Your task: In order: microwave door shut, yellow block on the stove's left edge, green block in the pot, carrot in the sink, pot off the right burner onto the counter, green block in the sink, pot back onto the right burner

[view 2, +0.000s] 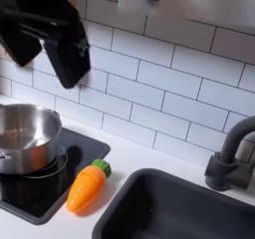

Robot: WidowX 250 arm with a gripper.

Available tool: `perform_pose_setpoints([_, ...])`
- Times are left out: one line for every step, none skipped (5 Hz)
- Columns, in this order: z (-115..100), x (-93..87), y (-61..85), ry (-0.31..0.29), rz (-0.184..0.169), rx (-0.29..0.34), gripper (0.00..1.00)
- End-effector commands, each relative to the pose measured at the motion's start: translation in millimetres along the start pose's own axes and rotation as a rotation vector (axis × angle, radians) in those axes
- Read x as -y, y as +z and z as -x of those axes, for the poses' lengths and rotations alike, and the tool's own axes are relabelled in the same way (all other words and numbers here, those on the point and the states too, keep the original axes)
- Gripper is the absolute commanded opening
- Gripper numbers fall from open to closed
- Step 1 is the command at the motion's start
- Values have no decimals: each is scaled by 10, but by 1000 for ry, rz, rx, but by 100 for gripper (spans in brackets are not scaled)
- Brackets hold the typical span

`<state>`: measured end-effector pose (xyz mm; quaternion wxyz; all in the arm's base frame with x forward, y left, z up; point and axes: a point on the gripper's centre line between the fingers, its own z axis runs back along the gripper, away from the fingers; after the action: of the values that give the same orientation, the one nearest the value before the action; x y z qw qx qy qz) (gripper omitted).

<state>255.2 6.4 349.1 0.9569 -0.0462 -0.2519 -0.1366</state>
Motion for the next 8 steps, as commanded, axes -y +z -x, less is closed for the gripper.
perform_pose_setpoints([40, 520, -115, -161, 100, -29, 100])
perform_pose_setpoints([-22, 697, -149, -213, 133, -16, 100])
perform_pose_setpoints([-95, 846, -190, -257, 151, -3, 100])
perform_pose_setpoints([-179, 893, -296, -269, 161, -9, 100])
perform_pose_setpoints([-255, 872, -335, -265, 160, -2, 100])
perform_pose_setpoints([-408, 783, -425, -256, 145, 5, 100])
perform_pose_setpoints([-501, 759, -474, -262, 142, 7, 100])
perform_pose_setpoints([-583, 669, -485, -235, 123, 18, 100])
